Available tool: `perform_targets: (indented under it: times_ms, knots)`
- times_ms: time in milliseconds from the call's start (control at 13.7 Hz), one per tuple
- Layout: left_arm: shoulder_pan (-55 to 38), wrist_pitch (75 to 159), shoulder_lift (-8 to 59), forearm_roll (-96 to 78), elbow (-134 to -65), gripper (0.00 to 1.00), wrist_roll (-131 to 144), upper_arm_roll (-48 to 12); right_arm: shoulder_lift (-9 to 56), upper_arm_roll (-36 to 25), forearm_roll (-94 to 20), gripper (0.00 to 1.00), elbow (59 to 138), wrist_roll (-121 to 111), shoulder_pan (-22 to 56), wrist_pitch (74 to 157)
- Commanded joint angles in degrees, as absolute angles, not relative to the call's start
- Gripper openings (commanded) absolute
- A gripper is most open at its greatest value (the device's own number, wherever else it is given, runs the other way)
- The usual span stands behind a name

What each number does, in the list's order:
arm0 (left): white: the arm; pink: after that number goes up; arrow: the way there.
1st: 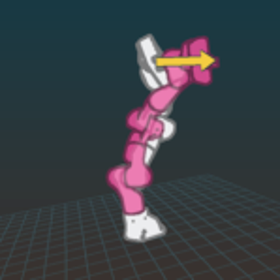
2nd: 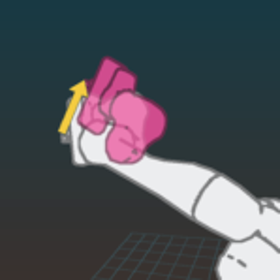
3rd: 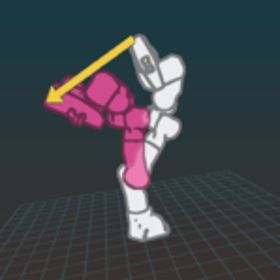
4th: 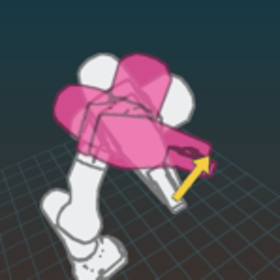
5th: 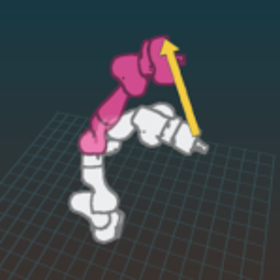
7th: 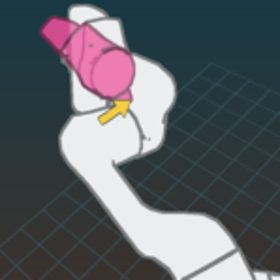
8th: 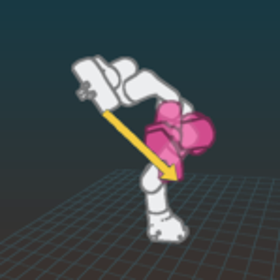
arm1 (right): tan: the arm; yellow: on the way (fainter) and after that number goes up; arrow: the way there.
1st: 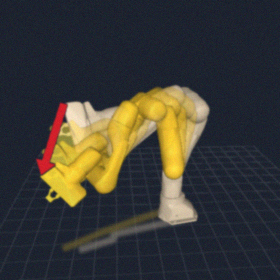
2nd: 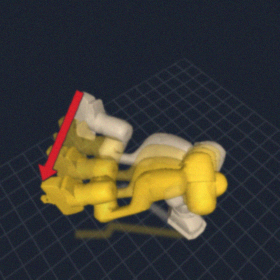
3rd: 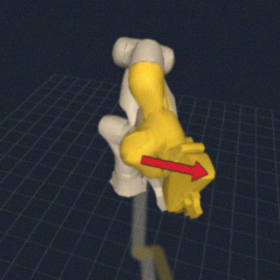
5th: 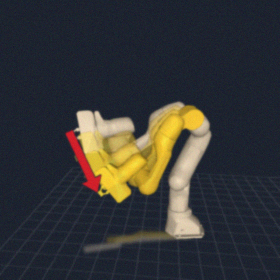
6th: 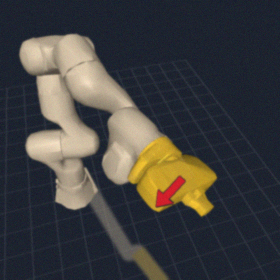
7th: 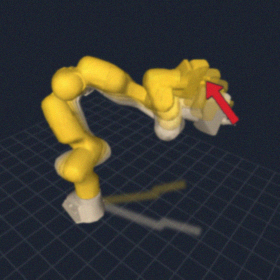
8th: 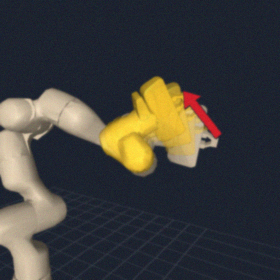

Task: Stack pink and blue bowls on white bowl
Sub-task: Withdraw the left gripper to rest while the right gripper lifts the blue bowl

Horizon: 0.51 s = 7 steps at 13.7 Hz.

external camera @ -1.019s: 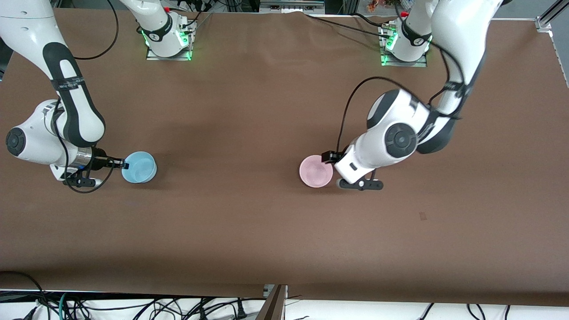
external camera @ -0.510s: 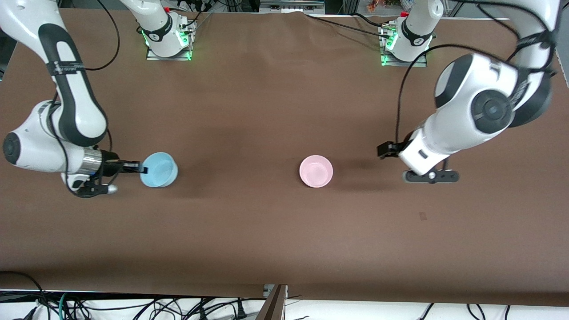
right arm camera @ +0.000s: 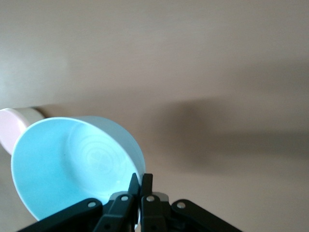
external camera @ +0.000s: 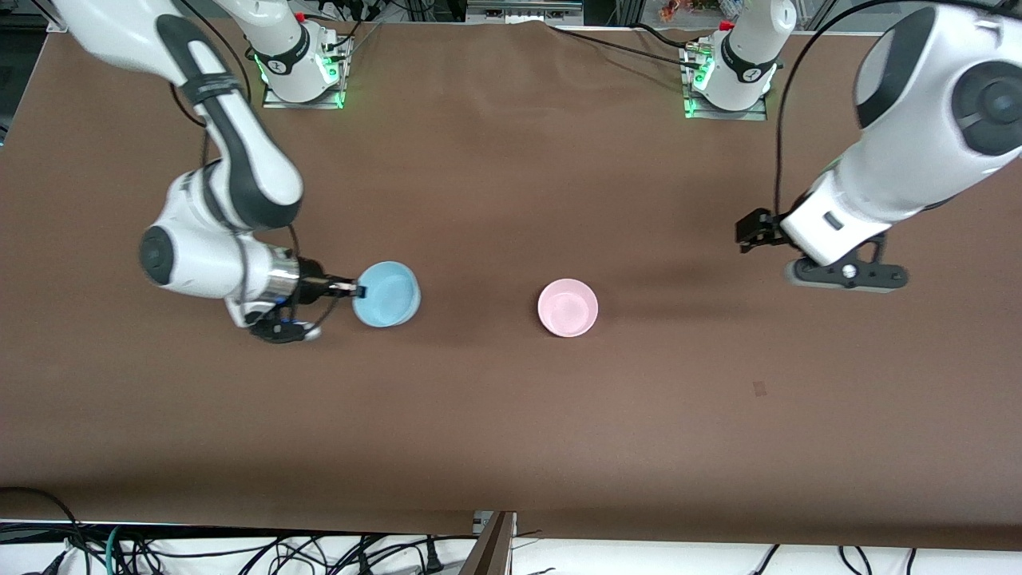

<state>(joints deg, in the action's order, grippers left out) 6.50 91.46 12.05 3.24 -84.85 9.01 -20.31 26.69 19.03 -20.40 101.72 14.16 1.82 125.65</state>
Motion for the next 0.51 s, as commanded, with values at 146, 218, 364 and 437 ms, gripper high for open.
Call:
perform_targets:
  times_ms: [146,218,364,437]
  knots:
    - [0.73,91.3,5.81,3.08,-88.4,1.0,-2.45,-6.72,30.14,18.63,-19.69,0.0,98.01,23.0,11.41,132.61]
    - [-0.08,93.41,4.76,3.08,-90.59,1.0,-2.98,-4.77,31.28,18.37,-19.17,0.0,96.95,26.42,13.77,134.28]
    - [-0.61,98.68,2.47,2.99,-94.73,1.0,-4.48,-2.82,33.82,17.06,-15.14,0.0,94.32,34.06,18.61,137.54]
    - [-0.88,98.79,2.29,2.73,-95.18,1.0,-4.31,-2.81,34.97,16.18,-12.59,0.0,92.83,37.84,20.98,137.72]
